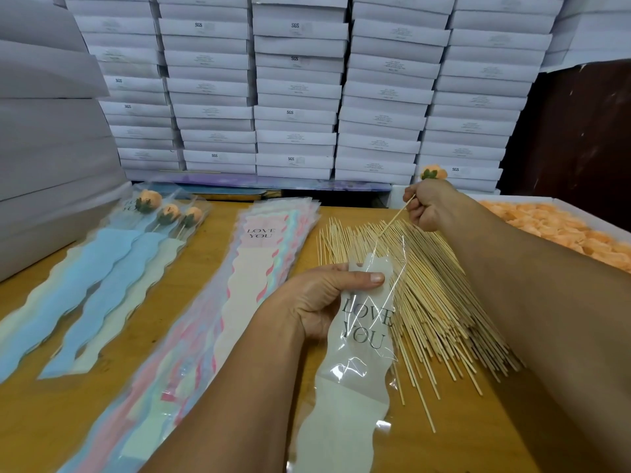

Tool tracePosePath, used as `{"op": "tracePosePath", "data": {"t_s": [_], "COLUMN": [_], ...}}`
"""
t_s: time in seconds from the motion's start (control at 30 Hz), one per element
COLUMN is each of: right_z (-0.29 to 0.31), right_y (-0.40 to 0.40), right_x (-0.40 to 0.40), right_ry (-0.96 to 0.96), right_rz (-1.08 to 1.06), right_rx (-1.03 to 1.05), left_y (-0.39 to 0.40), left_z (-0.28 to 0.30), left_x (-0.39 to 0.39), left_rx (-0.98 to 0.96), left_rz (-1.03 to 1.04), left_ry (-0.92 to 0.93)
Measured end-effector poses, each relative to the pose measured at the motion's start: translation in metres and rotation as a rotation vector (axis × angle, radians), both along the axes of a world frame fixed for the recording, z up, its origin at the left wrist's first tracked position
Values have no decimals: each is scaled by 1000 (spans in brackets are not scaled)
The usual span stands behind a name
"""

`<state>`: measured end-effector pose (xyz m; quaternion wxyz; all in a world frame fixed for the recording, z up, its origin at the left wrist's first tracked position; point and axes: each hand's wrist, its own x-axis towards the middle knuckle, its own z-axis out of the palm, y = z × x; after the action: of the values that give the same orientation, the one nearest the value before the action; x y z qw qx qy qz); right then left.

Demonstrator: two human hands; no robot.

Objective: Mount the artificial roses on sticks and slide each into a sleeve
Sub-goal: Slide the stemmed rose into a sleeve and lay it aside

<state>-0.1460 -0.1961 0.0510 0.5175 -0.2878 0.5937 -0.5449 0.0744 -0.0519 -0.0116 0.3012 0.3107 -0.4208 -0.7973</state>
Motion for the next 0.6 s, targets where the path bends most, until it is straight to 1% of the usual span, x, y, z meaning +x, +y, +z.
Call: {"op": "tracePosePath", "data": {"t_s": [0.1, 0.37, 0.6], "right_z": [2, 2, -2], "right_y": [1, 5, 7], "right_x": [-1, -7, -4], "right_ry": [-18, 19, 118], "right_rz": [-26, -62, 55], "right_rx": [2, 0, -7], "left_y": [-1, 0, -1], "left_z": [0, 0, 0], "left_x": [0, 0, -1], "left_rx": [3, 21, 26], "left_rz": [11, 26, 32], "left_ry": [-9, -1, -15]}}
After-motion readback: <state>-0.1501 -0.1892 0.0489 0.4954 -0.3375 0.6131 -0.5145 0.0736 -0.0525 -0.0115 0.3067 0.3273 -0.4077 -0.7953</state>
